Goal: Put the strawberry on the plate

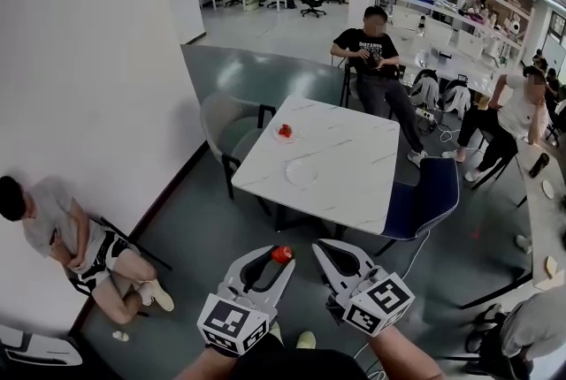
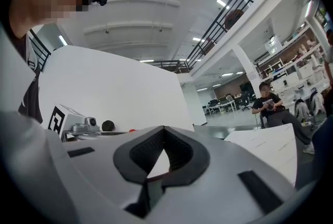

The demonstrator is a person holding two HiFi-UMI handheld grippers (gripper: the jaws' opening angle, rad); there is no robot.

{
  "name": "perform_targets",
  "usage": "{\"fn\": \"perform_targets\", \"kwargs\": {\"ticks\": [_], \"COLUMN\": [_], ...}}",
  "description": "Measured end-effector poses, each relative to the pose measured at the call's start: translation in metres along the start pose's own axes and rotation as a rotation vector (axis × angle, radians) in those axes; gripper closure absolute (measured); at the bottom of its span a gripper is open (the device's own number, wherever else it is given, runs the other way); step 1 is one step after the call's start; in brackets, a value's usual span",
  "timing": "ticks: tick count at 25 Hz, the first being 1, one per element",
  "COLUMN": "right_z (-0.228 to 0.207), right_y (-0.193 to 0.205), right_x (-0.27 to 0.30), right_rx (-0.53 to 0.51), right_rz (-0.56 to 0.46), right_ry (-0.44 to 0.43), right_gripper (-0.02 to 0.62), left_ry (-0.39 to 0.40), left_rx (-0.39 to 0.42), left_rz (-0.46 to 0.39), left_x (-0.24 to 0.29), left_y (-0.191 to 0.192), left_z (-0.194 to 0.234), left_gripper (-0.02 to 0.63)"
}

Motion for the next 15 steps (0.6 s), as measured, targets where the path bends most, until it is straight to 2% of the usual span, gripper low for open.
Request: {"fn": "perform_targets", "kwargs": {"ticks": [7, 15], "right_z": [-0.031, -0.070], "right_y": [0.001, -0.017], "right_x": [0.018, 0.075], "right_rx": [0.003, -0.032], "right_rz": [-0.005, -0.038], "right_ry": [0.034, 0.105], "right_gripper": [0.594, 0.594], "left_ry": [0.023, 0.091], "left_rx": [-0.002, 0.019], "left_rz": [-0.006, -0.020], "left_x": [0.031, 0.078], "left_y": [0.002, -0.010], "left_z": [0.021, 0.079], "left_gripper": [0.462, 0.462]}}
Point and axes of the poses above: the fingertips, and each gripper's own axes: x forward along the fingers, z to its left, y out of its underside, the point moved 1 cm from there along -x, backward along the fingers
